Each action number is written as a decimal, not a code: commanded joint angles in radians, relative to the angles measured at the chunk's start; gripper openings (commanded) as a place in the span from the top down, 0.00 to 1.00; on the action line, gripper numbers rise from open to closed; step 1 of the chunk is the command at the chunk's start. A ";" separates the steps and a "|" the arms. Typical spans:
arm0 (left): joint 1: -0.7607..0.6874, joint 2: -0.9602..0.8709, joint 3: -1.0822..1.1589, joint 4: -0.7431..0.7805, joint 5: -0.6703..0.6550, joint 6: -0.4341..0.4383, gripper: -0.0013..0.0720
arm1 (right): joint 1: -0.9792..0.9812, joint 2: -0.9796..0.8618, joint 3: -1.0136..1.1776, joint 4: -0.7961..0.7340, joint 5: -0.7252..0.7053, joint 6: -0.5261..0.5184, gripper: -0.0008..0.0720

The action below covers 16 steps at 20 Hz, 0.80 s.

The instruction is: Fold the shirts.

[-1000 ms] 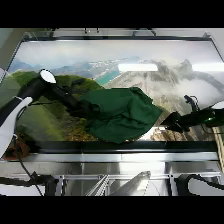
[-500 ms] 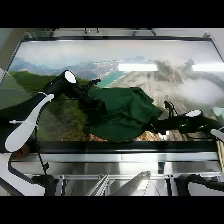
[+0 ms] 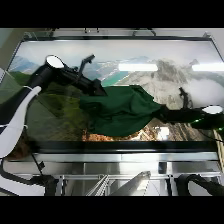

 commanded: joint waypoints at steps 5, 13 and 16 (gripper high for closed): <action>0.052 0.127 -0.109 -0.098 0.010 0.005 0.88 | -0.091 0.180 0.063 -0.120 0.151 0.111 0.96; -0.106 -0.008 -0.347 -0.079 0.196 0.017 0.51 | 0.040 0.059 -0.049 -0.159 0.075 0.100 0.96; -0.148 -0.069 -0.347 -0.077 0.274 0.016 0.51 | 0.068 0.039 -0.049 -0.158 0.072 0.096 0.96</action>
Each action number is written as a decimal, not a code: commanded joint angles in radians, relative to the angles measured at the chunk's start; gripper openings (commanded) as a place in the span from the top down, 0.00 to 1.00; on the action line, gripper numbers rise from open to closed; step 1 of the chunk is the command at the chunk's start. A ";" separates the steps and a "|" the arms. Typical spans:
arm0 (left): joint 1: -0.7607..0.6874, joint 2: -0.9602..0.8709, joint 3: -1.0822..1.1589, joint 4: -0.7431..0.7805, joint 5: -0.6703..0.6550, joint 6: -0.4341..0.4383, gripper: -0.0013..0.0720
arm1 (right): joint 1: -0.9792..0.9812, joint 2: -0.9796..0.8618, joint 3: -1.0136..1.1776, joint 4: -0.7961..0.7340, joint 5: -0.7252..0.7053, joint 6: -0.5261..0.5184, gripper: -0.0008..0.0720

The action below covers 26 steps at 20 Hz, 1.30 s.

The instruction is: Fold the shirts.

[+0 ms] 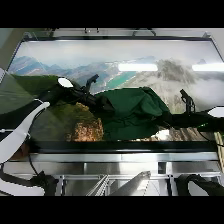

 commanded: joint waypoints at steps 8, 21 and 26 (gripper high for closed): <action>-0.118 -0.157 0.128 0.001 0.094 0.000 0.97 | 0.031 -0.023 -0.010 -0.004 -0.027 -0.005 0.96; -0.042 -0.156 0.285 0.217 -0.137 -0.063 0.05 | 0.032 -0.023 -0.011 -0.005 -0.016 -0.005 0.96; 0.043 -0.156 0.283 0.204 -0.107 -0.063 0.02 | 0.031 -0.023 -0.011 -0.007 -0.017 -0.021 0.96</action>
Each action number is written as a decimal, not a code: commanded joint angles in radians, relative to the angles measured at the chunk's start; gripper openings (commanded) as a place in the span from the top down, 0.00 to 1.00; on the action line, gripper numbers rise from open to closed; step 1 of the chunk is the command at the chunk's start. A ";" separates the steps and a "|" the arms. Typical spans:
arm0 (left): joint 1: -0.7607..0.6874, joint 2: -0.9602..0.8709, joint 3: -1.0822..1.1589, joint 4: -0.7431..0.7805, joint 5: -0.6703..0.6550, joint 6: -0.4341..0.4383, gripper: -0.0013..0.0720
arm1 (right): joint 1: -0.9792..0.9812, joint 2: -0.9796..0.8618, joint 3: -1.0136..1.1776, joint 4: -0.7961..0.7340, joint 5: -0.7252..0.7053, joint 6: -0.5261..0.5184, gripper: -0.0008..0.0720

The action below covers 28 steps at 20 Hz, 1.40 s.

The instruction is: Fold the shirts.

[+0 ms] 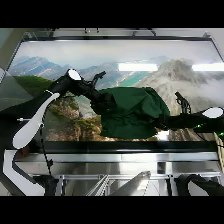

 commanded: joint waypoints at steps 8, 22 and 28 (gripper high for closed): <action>-0.134 -0.001 0.001 0.010 0.106 -0.004 0.18 | 0.000 -0.001 0.000 0.002 -0.002 -0.019 0.96; 0.254 0.623 0.003 -0.710 -0.127 0.175 0.95 | -0.356 0.317 0.483 0.270 0.330 -0.072 0.96; 0.715 0.977 0.002 -0.845 -0.161 0.141 0.95 | -0.582 0.414 0.816 0.579 0.297 -0.117 0.96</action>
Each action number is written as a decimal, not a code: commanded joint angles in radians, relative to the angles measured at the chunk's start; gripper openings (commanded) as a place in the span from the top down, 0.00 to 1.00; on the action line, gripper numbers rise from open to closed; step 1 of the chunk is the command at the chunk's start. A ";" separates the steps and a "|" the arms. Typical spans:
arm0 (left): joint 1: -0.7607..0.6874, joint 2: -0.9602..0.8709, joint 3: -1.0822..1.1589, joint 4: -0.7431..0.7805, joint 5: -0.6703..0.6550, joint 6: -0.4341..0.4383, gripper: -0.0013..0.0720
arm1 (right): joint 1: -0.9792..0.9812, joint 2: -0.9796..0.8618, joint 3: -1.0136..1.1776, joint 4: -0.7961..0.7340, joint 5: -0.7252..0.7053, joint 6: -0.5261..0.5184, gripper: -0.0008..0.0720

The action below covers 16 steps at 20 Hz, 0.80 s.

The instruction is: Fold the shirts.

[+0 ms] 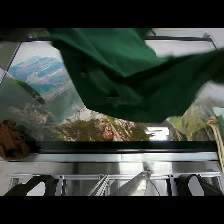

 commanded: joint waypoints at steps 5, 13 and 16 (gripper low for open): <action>0.447 0.209 -0.200 -0.029 -0.167 -0.020 0.95 | -0.076 0.011 0.154 0.148 -0.030 -0.049 0.96; 0.271 -0.082 -0.681 0.113 -0.058 0.186 0.94 | 0.301 -0.269 -0.099 -0.214 -0.142 -0.050 0.96; 0.232 -0.310 -0.641 0.126 0.074 0.263 0.95 | 0.410 -0.493 -0.169 -0.328 -0.393 -0.052 0.96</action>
